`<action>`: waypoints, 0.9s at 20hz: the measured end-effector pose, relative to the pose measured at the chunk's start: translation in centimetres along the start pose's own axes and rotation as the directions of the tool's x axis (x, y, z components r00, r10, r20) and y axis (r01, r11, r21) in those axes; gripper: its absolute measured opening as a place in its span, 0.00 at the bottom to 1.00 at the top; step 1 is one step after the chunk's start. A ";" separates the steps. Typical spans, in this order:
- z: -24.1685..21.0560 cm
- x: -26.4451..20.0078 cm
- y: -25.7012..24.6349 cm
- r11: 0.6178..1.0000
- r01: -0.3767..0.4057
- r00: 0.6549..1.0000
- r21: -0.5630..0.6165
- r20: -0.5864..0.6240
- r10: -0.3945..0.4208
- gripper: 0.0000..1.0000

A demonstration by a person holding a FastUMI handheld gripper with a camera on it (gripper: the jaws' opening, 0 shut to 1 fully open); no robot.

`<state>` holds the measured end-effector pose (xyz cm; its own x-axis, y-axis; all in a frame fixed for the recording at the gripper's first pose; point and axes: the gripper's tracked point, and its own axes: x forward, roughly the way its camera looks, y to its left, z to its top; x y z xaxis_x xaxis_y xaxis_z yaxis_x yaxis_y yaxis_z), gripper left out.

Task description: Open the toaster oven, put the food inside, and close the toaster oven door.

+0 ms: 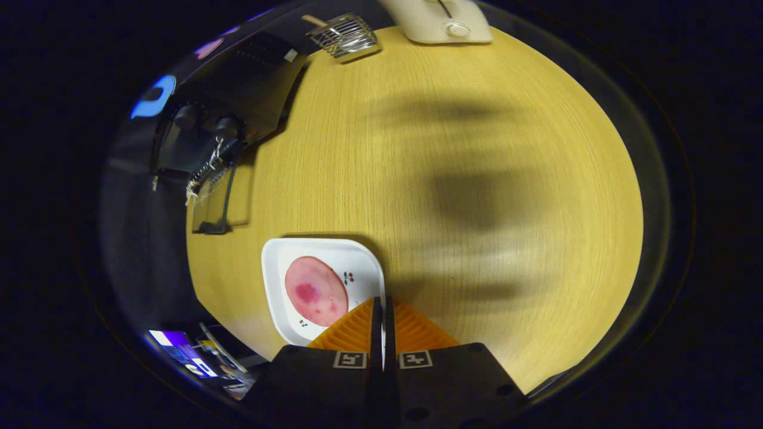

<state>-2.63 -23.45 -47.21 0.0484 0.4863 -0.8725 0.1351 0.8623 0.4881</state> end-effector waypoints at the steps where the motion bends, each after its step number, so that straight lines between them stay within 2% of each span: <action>1: -0.3 -0.3 0.4 0.996 -0.062 0.998 0.056 0.004 0.062 0.05; 3: -0.5 -1.2 0.9 0.979 -0.148 0.989 0.140 0.040 0.143 0.05; 7: -0.7 -0.7 3.3 0.938 -0.253 0.967 0.239 0.105 0.234 0.05; 12: -1.0 -0.2 11.4 0.879 -0.324 0.938 0.350 0.237 0.252 0.05; 18: -2.3 2.5 21.3 0.786 -0.361 0.912 0.502 0.366 0.185 0.05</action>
<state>-1.87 -3.54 -38.94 0.4313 0.5509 -0.7144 0.5856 0.4314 0.6862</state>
